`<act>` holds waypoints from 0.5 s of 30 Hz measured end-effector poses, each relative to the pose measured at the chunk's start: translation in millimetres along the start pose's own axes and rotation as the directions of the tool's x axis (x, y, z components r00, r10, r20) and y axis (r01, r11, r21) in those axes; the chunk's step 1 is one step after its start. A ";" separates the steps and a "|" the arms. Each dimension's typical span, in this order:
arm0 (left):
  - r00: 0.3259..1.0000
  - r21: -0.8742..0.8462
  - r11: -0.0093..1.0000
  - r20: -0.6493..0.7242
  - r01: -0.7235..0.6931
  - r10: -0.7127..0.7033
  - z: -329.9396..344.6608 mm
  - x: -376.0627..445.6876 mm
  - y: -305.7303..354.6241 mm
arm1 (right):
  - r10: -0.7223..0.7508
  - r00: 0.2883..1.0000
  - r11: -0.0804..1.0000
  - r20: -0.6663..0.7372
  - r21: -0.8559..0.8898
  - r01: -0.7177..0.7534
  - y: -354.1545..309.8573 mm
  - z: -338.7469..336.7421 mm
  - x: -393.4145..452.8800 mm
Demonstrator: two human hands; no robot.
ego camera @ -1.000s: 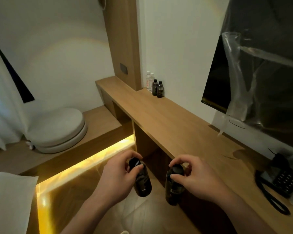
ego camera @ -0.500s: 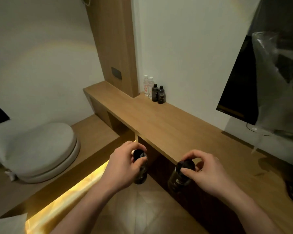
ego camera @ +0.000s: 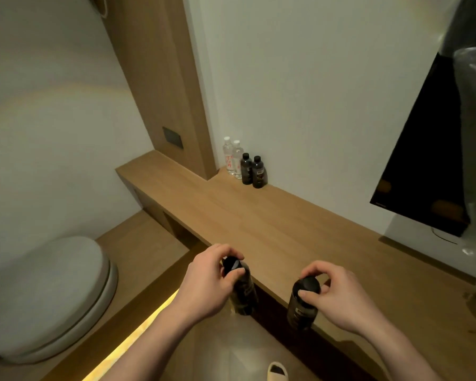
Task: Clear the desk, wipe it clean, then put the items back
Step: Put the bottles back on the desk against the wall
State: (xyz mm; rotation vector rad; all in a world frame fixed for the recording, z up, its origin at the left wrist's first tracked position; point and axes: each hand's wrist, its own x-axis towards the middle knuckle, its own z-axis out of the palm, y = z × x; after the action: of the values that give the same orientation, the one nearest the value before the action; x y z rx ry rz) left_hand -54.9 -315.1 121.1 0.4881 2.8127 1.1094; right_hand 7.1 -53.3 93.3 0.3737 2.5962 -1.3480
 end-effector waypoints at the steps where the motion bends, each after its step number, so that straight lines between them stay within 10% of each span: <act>1: 1.000 0.023 1.000 0.011 0.004 -0.004 -0.6 16.5 -3.6 | 0.009 1.000 1.000 -0.004 0.003 -0.009 -0.3 1.0 18.1; 15: 0.996 0.157 0.984 0.019 0.078 -0.082 17.6 219.6 -64.9 | 0.082 0.997 0.995 0.000 -0.064 -0.082 18.6 -30.9 195.2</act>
State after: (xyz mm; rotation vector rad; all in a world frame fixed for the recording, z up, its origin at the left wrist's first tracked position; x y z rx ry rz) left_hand -276.4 -277.8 73.7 0.3927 2.8830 0.8664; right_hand -174.2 8.5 41.2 0.4628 2.5844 -1.2345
